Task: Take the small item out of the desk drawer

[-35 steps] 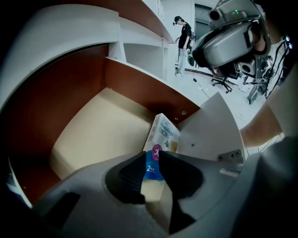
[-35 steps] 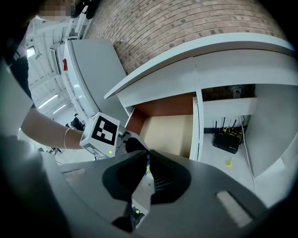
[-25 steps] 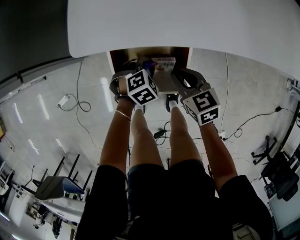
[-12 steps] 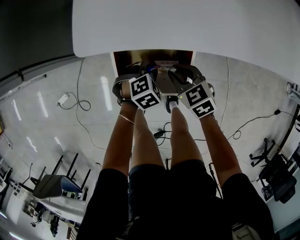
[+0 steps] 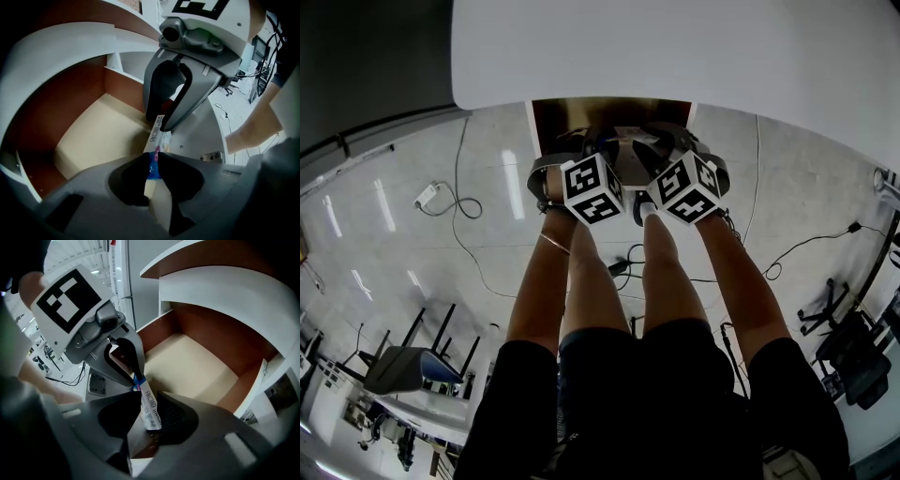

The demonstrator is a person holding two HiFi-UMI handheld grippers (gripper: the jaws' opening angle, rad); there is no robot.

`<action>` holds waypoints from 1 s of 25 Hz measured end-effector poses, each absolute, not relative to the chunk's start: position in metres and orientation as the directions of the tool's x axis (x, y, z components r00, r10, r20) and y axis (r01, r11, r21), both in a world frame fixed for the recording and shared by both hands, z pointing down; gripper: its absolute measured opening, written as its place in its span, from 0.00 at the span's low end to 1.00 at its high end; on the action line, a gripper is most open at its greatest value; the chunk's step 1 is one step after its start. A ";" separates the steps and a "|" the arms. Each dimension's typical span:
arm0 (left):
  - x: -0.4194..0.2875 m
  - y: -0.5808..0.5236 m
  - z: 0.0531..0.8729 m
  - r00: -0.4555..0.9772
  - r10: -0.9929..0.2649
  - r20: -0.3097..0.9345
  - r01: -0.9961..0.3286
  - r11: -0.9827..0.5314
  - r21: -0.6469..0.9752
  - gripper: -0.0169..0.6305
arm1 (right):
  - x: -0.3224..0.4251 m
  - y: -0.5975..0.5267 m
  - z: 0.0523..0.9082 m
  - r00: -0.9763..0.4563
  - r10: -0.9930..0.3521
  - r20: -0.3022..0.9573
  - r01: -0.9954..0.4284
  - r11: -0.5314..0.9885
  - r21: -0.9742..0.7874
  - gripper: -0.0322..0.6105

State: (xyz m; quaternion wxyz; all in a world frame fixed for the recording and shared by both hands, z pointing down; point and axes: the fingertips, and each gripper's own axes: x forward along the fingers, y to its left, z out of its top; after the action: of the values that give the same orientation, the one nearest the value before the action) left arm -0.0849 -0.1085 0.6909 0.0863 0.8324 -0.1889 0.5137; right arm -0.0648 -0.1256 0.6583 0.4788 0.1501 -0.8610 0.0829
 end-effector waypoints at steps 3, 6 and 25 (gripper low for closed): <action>-0.086 -0.106 0.690 0.400 -0.224 0.889 -0.397 -0.916 -0.052 0.10 | -0.065 -0.122 0.665 -0.475 -0.161 0.865 -0.295 0.955 0.016 0.23; -0.086 -0.108 0.691 0.410 -0.214 0.887 -0.395 -0.918 -0.039 0.10 | -0.063 -0.120 0.675 -0.438 -0.146 0.887 -0.244 0.969 0.039 0.24; -0.085 -0.096 0.691 0.435 -0.175 0.883 -0.386 -0.922 0.008 0.05 | -0.076 -0.101 0.701 -0.307 -0.060 0.950 0.024 0.997 0.070 0.29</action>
State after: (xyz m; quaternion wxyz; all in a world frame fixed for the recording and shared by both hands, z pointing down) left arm -0.0850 -0.0956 0.6910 0.1047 0.8406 -0.1669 0.5046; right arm -0.0757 -0.1011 0.7011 0.5885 0.0110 -0.8076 -0.0356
